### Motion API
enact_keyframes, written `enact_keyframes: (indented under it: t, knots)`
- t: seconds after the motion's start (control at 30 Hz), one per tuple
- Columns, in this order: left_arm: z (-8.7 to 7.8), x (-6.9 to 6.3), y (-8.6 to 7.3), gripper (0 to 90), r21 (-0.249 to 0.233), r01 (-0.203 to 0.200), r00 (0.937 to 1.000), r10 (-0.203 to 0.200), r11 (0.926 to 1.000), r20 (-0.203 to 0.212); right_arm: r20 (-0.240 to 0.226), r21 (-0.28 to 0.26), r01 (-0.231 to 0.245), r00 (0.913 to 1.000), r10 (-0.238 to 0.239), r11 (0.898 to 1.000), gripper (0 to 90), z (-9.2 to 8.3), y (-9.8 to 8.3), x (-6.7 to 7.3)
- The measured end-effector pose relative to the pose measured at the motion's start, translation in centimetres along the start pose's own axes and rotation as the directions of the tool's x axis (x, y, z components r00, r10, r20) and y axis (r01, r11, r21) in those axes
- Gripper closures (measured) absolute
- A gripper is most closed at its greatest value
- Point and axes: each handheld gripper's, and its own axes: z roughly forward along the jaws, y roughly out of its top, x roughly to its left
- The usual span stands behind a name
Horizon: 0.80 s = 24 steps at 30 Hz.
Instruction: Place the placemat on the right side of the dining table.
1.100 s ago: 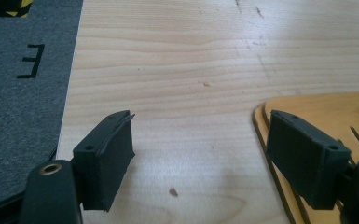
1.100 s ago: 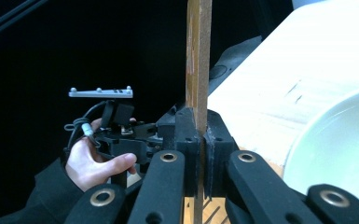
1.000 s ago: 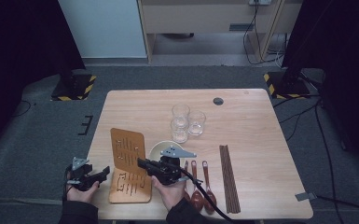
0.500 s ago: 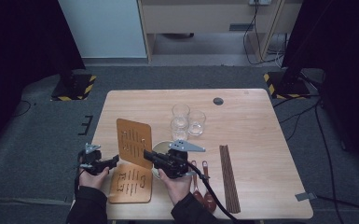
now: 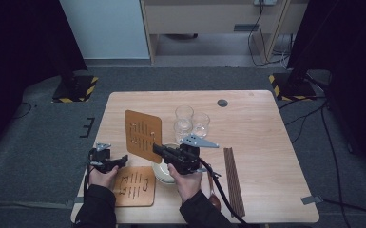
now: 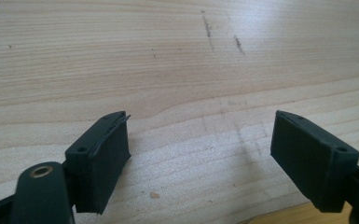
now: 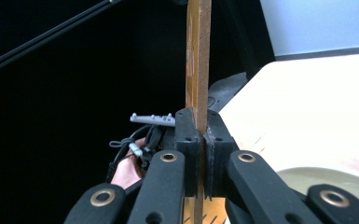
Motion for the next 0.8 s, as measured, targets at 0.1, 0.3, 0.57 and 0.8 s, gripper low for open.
enact_keyframes:
  t: [0.1,0.3,0.57,0.8]
  knots:
    - [0.2,0.0,0.0,18.4,0.002,-0.001,1.0000,0.001,1.0000,0.000,0.009,-0.011,0.005,0.9999,-0.005,1.000,87.3,-0.5,0.8,-0.3]
    - [0.3,-0.2,-0.1,18.0,0.007,-0.030,0.9995,0.030,0.9995,-0.013,0.028,-0.040,0.013,0.9995,-0.012,0.999,87.3,-1.4,2.1,-0.6]
    - [0.6,-0.6,-0.2,14.5,0.021,-0.099,0.9940,0.100,0.9948,-0.044,0.058,-0.080,0.022,0.9982,-0.017,0.997,87.3,-2.9,3.8,-1.4]
    - [0.7,-0.3,-0.7,10.8,-0.022,-0.105,0.9938,0.104,0.9943,-0.040,0.092,-0.100,0.018,0.9957,-0.008,0.995,87.3,-4.4,4.9,-2.6]
